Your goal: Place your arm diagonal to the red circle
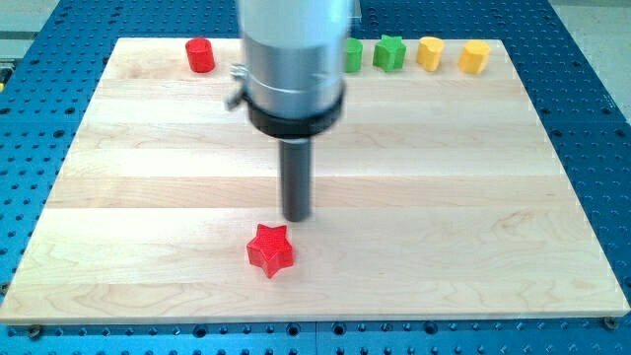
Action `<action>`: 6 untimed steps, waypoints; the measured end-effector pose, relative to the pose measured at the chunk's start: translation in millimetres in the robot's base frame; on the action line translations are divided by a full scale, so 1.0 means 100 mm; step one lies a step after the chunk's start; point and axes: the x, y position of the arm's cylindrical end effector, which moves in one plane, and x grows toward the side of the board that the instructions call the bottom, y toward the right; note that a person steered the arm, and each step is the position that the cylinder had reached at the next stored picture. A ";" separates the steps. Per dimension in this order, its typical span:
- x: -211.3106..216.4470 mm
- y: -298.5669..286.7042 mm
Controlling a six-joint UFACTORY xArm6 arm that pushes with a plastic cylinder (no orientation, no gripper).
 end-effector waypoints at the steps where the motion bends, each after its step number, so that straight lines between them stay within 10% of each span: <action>1: 0.40 -0.08; 2: 0.28 0.01; 5: -2.13 -2.39; 6: -2.92 -2.26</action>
